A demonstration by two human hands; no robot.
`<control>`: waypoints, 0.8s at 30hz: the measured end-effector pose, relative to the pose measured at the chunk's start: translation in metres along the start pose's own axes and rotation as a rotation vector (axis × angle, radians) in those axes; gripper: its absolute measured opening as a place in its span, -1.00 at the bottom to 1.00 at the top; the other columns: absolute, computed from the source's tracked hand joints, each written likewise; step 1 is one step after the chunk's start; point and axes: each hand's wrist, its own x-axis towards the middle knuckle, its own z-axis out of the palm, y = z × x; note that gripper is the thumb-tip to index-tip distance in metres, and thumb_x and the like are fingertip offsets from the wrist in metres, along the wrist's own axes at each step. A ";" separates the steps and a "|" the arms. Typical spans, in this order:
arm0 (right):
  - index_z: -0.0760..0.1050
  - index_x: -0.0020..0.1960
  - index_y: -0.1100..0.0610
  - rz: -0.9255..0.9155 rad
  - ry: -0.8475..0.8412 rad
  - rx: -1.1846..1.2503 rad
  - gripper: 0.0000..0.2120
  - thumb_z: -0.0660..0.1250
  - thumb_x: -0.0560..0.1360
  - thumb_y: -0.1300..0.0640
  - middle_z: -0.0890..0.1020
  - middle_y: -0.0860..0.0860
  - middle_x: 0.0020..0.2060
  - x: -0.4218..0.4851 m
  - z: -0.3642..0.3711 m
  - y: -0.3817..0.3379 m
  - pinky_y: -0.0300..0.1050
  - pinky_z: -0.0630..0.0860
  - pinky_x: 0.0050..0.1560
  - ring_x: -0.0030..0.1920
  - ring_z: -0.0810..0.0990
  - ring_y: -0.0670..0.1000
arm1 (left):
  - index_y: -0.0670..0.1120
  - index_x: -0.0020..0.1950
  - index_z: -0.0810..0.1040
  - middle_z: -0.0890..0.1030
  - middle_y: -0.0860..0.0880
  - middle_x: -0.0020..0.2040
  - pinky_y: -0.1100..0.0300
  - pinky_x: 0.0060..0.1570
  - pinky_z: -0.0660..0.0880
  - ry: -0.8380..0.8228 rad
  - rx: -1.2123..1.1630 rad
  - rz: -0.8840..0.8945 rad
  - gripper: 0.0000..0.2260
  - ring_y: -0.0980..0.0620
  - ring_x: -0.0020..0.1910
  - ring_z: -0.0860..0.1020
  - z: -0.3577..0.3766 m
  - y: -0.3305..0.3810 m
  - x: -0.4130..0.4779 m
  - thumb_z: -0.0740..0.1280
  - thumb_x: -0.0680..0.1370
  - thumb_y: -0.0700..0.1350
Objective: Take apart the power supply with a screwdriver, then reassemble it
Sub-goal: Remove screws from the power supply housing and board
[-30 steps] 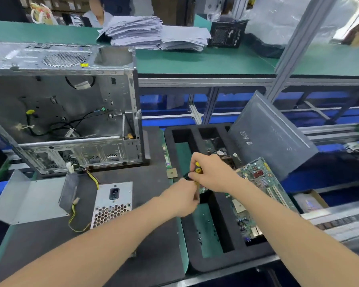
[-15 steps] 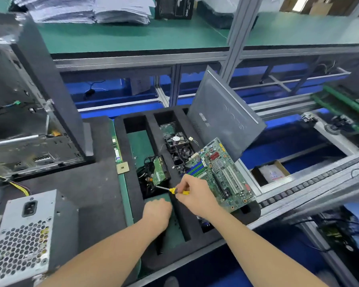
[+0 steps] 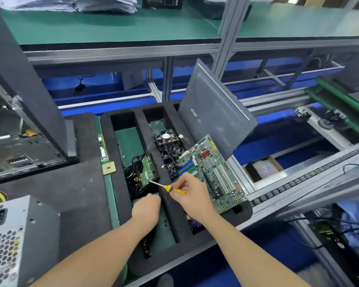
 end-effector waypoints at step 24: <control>0.53 -0.06 0.16 -0.446 -0.114 0.632 -0.83 0.52 0.49 0.20 0.74 0.14 -0.20 0.029 0.107 -0.238 -0.12 0.58 -0.28 -0.27 0.70 0.09 | -0.33 0.29 0.50 0.73 -0.23 0.10 0.21 -0.10 0.66 0.376 -2.467 0.011 -0.73 -0.07 0.08 0.73 -0.154 -0.246 -0.131 0.34 0.61 -0.28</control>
